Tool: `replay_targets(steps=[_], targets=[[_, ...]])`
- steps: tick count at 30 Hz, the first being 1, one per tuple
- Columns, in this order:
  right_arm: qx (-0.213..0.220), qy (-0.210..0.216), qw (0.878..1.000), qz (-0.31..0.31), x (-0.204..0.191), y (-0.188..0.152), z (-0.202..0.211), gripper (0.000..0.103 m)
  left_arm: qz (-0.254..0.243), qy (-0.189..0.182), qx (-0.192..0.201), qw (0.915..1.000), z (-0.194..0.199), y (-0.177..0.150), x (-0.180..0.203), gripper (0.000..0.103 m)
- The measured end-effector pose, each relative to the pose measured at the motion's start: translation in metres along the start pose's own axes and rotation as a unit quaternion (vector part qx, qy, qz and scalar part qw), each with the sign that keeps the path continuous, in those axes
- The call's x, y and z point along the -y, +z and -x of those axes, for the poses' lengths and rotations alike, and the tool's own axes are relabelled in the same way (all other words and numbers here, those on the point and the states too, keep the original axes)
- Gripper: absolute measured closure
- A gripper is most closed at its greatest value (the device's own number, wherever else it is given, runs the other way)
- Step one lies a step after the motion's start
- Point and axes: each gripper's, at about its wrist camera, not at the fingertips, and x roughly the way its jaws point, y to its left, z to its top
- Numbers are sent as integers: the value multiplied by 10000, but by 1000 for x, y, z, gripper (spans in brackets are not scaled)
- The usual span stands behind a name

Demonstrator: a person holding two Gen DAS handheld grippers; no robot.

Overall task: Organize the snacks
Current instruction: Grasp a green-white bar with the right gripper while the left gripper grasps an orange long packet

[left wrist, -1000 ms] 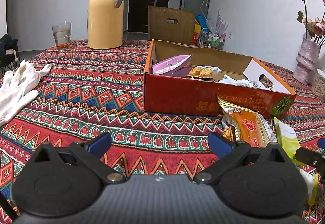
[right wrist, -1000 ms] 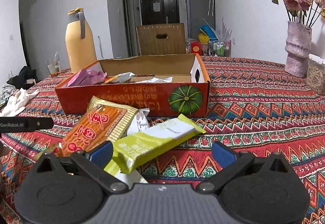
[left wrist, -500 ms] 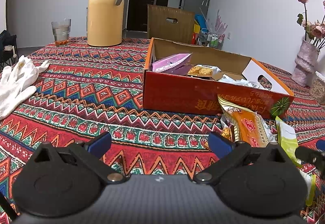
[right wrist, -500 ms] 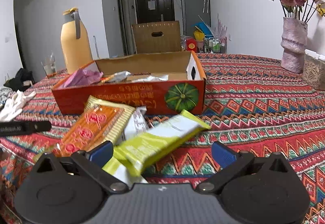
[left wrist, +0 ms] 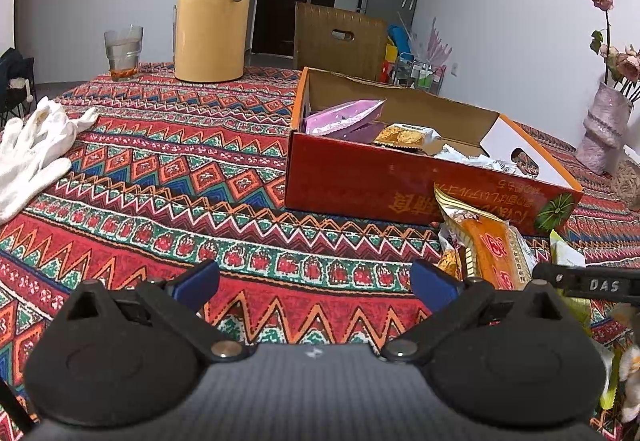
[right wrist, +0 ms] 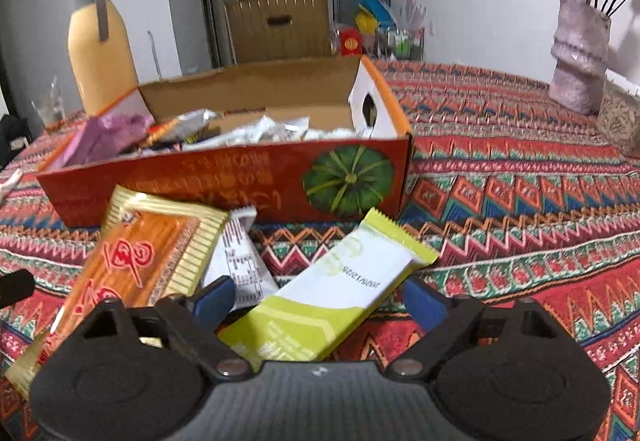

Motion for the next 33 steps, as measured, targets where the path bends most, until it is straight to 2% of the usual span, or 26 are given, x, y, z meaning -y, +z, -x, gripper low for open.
replay_targets(steps=[4,8,12,18,20,33], targets=[[-75,-20,9999,84,0,-5,1,19,57,-70,-32,10000,-1,0,-2,0],[-181,-68,9996,202,6,-10,5,31,76,-95,-43,9999,-2,0,-2,0],[-191,-47,9993,308,10,-12,9,33,82,-90,-42,9999,-1,0,-3,0],[-117,48,9993,353,11,-15,14,53,93,-67,-57,9999,-1,0,-3,0],[-94,76,9993,355,13,-16,16,65,101,-64,-65,9999,-2,0,-4,0],[227,83,9995,200,24,-22,33,65,120,-27,-84,9999,-2,0,-4,0]])
